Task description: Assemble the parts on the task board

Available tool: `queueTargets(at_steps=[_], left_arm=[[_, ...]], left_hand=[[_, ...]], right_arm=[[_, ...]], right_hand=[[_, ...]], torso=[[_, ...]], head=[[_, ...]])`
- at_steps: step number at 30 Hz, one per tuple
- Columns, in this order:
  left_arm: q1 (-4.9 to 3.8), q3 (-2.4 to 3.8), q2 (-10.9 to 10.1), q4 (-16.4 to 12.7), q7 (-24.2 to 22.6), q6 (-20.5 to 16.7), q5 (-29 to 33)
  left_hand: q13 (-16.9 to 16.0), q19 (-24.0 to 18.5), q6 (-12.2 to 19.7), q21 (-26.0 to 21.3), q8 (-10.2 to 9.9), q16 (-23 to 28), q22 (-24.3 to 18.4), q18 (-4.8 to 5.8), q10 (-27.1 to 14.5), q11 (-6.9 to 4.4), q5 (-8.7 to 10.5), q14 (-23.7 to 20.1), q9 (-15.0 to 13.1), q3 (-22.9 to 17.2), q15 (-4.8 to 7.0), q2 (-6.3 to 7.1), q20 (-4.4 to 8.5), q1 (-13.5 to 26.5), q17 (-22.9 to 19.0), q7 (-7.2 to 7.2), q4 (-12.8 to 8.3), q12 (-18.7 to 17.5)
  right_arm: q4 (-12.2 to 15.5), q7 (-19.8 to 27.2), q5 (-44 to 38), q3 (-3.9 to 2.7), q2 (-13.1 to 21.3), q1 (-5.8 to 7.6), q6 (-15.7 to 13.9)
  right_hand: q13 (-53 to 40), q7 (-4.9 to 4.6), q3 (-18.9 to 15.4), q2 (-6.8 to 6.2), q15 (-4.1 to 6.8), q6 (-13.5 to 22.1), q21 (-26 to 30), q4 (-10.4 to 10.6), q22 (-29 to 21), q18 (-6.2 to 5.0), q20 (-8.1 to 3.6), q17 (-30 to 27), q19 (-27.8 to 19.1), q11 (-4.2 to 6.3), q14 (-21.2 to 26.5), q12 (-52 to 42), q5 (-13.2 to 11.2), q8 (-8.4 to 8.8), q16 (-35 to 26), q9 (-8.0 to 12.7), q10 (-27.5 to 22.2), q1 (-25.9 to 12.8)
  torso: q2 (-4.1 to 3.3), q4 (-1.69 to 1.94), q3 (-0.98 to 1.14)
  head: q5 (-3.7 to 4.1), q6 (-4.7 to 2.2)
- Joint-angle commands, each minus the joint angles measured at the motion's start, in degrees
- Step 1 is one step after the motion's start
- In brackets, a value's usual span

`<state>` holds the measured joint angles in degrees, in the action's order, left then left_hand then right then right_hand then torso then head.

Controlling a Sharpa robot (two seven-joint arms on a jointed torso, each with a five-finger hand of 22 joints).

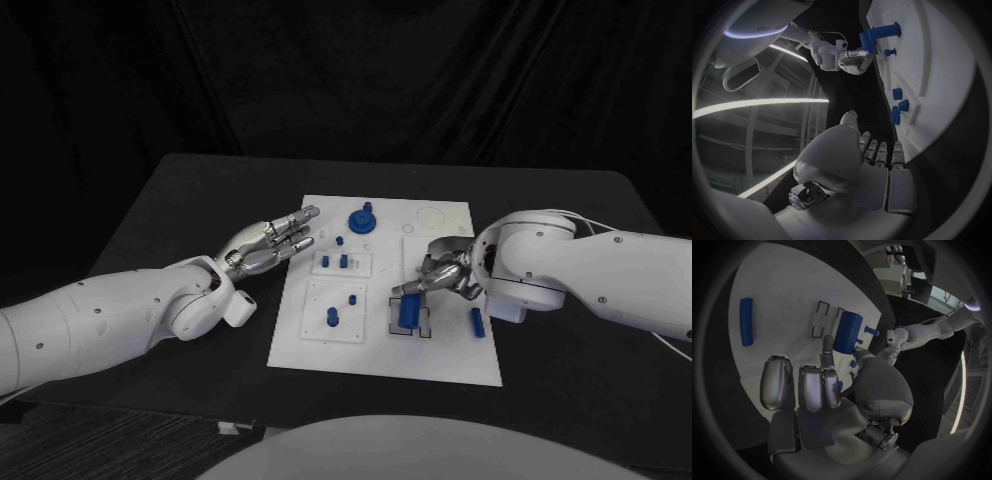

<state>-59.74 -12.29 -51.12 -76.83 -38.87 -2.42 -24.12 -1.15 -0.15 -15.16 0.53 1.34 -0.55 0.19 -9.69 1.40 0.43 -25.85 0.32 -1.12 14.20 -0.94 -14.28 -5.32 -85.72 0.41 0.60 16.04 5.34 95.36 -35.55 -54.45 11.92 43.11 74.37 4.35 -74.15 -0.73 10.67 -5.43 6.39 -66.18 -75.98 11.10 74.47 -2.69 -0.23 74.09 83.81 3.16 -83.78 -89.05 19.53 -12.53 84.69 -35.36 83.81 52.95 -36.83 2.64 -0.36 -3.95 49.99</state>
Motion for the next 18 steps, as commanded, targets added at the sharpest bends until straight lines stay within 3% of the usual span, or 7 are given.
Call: queueTargets(at_steps=[1, 14, 16, 18], left_arm=[[0.08, 0.05, 0.1, -0.1, -7.1, 0.9, 0.0], [0.09, 0.05, 0.1, -0.1, -6.9, 1.3, 0.0], [0.1, 0.06, 0.1, -0.1, -6.9, 1.4, 0.0], [0.1, 0.06, 0.2, 0.0, -6.8, 1.5, 0.0]], left_hand=[[0.1, 0.2, 0.2, -0.5, 0.5, 0.5, -0.2, 1.91, -0.4, 0.64, -1.19, -0.3, -0.7, -0.2, -0.55, 0.05, 0.02, -0.8, -0.4, -0.23, 0.5, 0.9], [0.1, 0.2, 0.2, -0.5, 0.5, 0.5, -0.2, 1.87, -0.4, 0.69, -1.22, -0.3, -0.7, -0.3, -0.76, 0.03, -0.21, -0.9, -0.4, -0.23, 0.5, 0.9], [0.1, 0.2, 0.2, -0.5, 0.5, 0.5, -0.2, 1.87, -0.4, 0.69, -1.22, -0.3, -0.7, -0.3, -0.76, 0.03, -0.21, -0.9, -0.4, -0.23, 0.5, 0.9], [0.1, 0.2, 0.3, -0.5, 0.4, 0.5, -0.2, 1.87, -0.4, 0.71, -1.23, -0.3, -0.7, -0.3, -0.88, 0.0, -0.34, -1.0, -0.4, -0.24, 0.5, 0.9]], right_arm=[[-0.6, -0.2, 0.8, -0.03, -0.7, -0.23, 1.5], [-1.6, -0.4, 0.8, -0.02, -2.2, -0.78, 2.9], [-1.7, -0.5, 0.8, -0.02, -2.4, -0.87, 3.2], [-1.7, -0.5, 0.8, -0.02, -2.4, -0.93, 3.4]], right_hand=[[-15.9, 0.14, 3.6, 0.69, 0.55, 1.0, 1.5, -1.8, 10.4, -0.88, -0.3, 5.7, 0.9, 0.53, -4.1, -1.0, 2.6, -1.61, -1.0, -2.4, 6.2, 3.1], [-15.9, -0.22, 3.7, 0.75, 0.25, 1.9, 1.9, -2.2, 10.3, -0.93, -0.05, 5.7, 0.8, 0.19, -4.1, -1.0, -0.5, -1.39, -1.0, -3.0, 6.2, 2.9], [-15.9, -0.32, 3.4, 0.8, 0.16, 2.0, 2.0, -2.0, 10.3, -0.94, 0.05, 5.7, 0.8, 0.09, -4.1, -1.0, -2.7, -1.42, -1.0, -3.4, 6.2, 2.3], [-15.9, -0.35, 3.3, 0.78, 0.14, 2.0, 2.1, -2.0, 10.3, -0.96, 0.08, 5.6, 0.8, 0.07, -4.1, -1.0, -3.3, -1.4, -1.1, -3.5, 6.2, 2.2]], torso=[[-0.01, 0.0, 0.0], [-0.05, 0.01, 0.0], [-0.01, 0.0, 0.0], [-0.01, 0.0, 0.0]], head=[[-0.2, 0.01], [-0.16, 0.01], [-0.17, 0.01], [-0.21, 0.01]])
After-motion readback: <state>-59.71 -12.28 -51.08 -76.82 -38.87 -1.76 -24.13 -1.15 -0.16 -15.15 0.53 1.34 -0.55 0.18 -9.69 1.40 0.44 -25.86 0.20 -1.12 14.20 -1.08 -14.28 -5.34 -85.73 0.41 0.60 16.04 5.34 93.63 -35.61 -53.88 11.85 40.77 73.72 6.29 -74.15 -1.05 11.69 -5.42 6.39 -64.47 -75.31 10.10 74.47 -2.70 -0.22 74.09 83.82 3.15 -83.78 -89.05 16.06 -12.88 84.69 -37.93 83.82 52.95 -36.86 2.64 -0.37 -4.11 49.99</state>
